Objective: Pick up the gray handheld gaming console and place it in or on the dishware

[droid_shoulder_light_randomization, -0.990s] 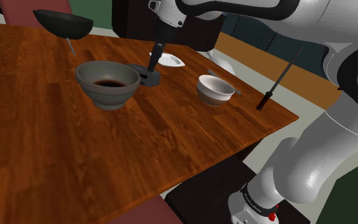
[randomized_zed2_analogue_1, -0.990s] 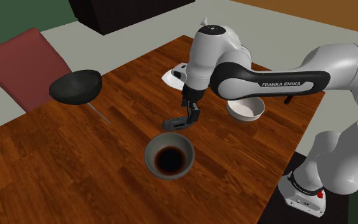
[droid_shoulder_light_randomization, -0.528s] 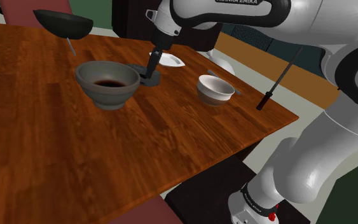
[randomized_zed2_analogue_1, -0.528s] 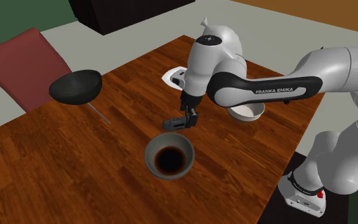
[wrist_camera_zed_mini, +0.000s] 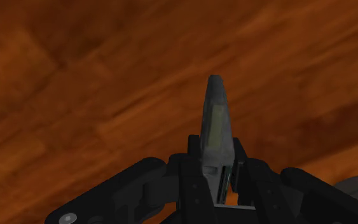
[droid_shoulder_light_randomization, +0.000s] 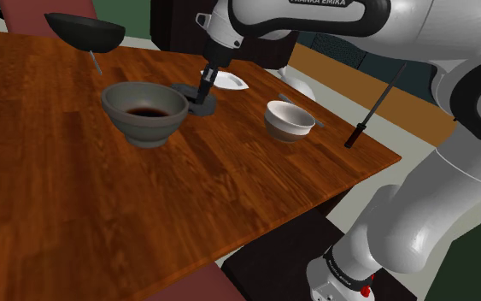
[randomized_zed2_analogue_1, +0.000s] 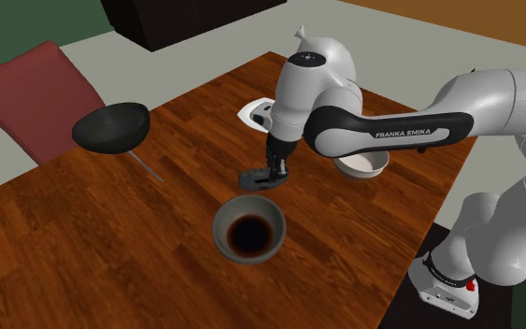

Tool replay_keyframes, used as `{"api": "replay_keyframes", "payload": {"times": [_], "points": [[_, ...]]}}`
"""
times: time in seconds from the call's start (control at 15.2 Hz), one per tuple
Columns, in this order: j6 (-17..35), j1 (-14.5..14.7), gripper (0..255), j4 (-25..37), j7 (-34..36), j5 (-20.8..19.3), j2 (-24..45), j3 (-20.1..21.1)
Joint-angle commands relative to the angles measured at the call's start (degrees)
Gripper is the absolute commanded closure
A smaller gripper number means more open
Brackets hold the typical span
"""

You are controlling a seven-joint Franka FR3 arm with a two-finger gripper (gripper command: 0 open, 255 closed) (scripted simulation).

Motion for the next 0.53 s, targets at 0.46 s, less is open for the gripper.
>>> {"api": "replay_keyframes", "payload": {"times": [0.46], "points": [[-0.78, 0.01, 255, 0.72, 0.04, 0.00, 0.03, 0.00]]}}
